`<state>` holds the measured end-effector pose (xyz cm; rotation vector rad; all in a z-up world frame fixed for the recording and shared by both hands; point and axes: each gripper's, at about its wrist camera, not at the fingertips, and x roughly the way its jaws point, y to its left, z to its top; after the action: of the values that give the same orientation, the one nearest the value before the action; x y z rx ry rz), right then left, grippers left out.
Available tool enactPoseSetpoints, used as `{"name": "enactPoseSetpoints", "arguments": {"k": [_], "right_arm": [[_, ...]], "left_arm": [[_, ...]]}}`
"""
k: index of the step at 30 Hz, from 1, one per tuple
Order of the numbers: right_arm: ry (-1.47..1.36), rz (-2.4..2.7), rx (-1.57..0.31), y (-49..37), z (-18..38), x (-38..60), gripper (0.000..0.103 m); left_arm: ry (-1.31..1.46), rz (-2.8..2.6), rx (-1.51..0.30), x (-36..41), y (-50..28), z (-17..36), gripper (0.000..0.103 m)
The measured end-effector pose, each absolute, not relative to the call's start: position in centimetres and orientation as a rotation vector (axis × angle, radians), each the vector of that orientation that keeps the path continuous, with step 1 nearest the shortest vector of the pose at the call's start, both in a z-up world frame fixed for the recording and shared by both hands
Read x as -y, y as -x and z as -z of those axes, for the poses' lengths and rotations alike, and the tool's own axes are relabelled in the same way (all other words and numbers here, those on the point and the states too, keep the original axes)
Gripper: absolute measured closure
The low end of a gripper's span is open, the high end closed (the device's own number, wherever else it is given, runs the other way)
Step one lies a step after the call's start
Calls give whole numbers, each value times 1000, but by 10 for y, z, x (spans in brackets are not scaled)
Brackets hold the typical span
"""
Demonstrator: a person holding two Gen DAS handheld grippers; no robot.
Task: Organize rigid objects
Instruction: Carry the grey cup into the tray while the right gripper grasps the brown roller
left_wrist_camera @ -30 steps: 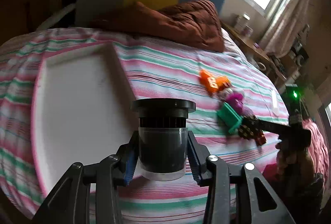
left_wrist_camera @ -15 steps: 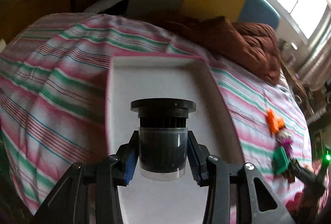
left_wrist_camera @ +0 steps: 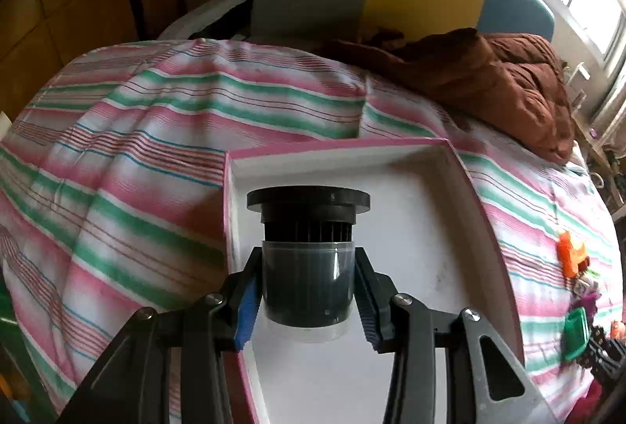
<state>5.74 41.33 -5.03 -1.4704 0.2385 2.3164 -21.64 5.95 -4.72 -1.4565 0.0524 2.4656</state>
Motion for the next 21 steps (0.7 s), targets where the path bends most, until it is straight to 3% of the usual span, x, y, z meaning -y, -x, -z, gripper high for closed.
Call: {"name": "enactPoseSetpoints", "arguments": {"k": [13,17,21], "right_arm": [[1474,-2322,-152,-54,50,-407,64],[1475,-2322,-141,-55,50,-407,64],[1474,-2323,-129,-55,50,-405,64]], "left_arm": [[1521,-2464,-82,-67,244,60,58],[1475,-2468,-78,-62,234,49,46],[1451,-2472,-22,-50,213,40,44]]}}
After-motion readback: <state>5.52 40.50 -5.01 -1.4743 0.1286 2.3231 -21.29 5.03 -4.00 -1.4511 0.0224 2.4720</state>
